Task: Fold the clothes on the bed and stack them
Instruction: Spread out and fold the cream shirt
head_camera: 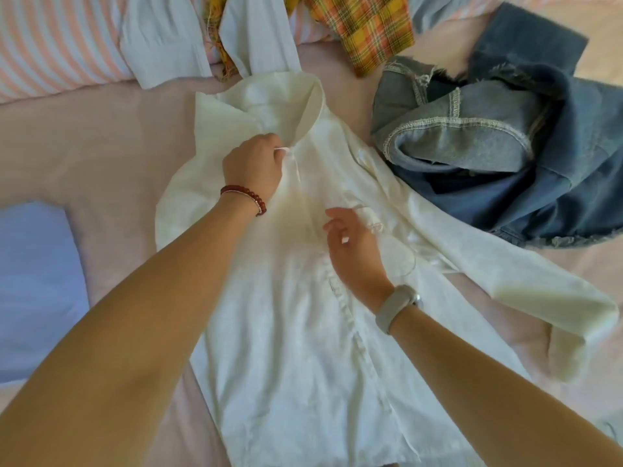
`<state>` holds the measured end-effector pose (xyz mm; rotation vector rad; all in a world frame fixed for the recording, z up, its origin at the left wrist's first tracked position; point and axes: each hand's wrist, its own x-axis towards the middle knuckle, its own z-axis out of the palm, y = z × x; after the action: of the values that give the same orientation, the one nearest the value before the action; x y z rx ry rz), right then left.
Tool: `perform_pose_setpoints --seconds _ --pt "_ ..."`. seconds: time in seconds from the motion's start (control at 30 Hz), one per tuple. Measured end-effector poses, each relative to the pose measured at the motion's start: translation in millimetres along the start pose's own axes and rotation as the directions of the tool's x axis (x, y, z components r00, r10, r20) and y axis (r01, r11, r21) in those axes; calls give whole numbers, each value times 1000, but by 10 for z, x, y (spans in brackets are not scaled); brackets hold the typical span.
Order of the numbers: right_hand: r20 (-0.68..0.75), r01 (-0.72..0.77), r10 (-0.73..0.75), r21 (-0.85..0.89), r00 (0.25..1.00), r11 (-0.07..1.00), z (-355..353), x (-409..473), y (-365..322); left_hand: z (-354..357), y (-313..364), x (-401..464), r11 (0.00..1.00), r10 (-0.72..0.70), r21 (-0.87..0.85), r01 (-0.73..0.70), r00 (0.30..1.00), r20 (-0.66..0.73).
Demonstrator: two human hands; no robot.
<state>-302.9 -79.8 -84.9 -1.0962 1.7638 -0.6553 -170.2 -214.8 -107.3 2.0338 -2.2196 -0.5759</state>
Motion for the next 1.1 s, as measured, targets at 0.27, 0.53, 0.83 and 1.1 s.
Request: perform_pose_setpoints --seconds 0.27,0.53,0.83,1.1 --pt "364 475 -318 -769 876 428 141 -447 643 131 -20 -22 992 -33 119 40 998 -59" --pt "-12 298 -341 -456 940 838 -437 -483 489 196 401 -746 953 296 -5 -304 929 -221" --pt "-180 -200 88 -899 980 390 -2117 -697 1109 705 1044 -1422 976 144 93 -195 908 394" --pt "-137 -219 175 -449 975 866 -2820 -506 1334 446 1759 -1317 999 30 -24 -27 991 132"
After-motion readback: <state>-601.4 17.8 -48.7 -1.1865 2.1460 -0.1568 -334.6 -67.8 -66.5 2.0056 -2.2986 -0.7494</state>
